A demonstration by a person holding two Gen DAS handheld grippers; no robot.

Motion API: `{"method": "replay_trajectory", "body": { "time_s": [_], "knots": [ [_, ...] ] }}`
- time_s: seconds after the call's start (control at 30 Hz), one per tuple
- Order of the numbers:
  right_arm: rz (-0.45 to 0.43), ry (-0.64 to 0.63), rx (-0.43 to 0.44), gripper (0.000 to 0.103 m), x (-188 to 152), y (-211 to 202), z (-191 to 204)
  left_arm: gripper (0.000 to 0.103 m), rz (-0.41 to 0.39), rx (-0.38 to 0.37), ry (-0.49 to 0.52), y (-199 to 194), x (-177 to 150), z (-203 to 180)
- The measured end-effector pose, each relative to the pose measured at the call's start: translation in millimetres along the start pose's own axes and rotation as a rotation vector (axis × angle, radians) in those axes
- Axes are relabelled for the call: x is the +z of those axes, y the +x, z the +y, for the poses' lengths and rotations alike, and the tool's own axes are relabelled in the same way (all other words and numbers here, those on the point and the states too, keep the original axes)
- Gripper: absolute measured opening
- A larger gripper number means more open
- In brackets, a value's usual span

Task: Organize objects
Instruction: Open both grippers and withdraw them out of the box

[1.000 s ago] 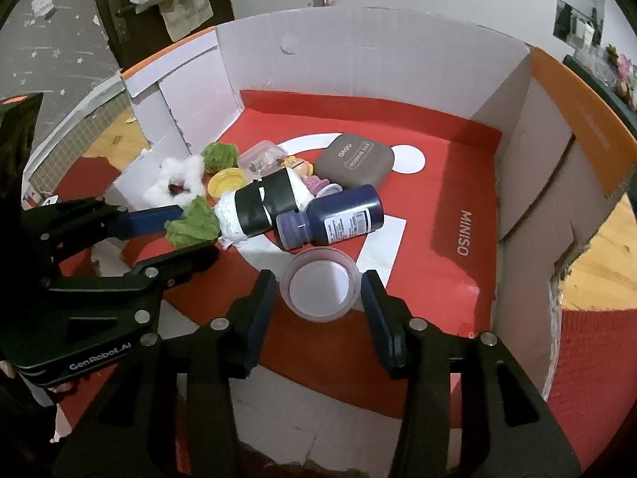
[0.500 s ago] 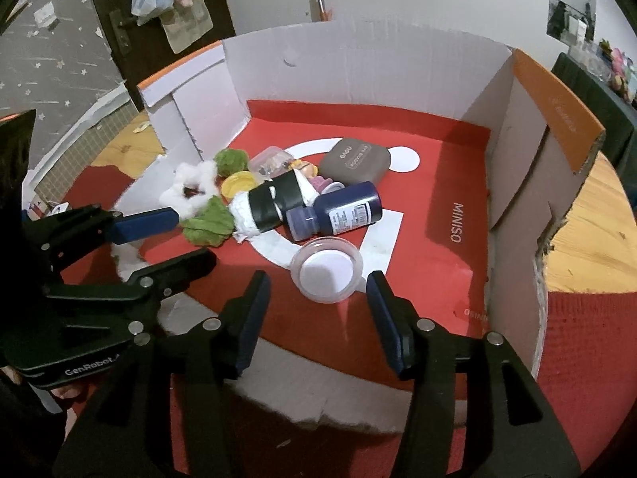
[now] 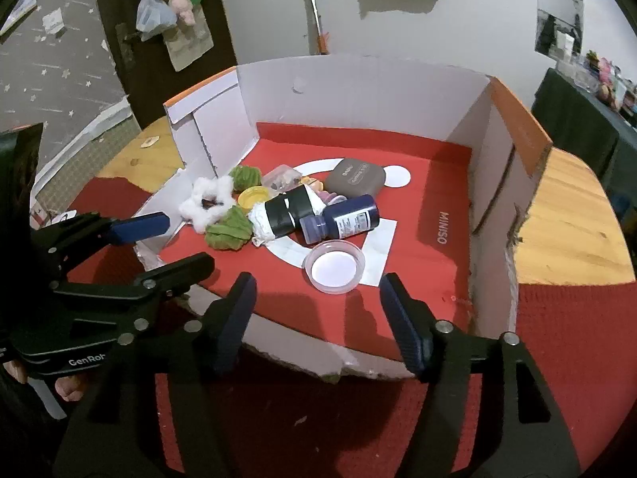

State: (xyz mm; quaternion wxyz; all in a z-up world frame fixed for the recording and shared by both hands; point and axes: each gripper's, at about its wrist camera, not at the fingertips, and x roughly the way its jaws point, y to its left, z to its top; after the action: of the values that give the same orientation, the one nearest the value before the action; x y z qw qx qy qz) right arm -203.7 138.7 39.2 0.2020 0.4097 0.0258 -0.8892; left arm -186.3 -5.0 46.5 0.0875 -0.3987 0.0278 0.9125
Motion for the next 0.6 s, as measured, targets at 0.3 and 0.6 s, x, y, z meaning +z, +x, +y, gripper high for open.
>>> {"method": "replay_trajectory", "body": {
  "time_s": [0.3, 0.6],
  "knots": [
    [-0.072, 0.02, -0.056, 0.081, -10, -17, 3, 0.085, -0.05, 0.053, -0.004, -14, -6, 0],
    [-0.121, 0.044, -0.102, 0.084, -20, -25, 3, 0.094, -0.094, 0.103, -0.018, -24, -14, 0]
  ]
}}
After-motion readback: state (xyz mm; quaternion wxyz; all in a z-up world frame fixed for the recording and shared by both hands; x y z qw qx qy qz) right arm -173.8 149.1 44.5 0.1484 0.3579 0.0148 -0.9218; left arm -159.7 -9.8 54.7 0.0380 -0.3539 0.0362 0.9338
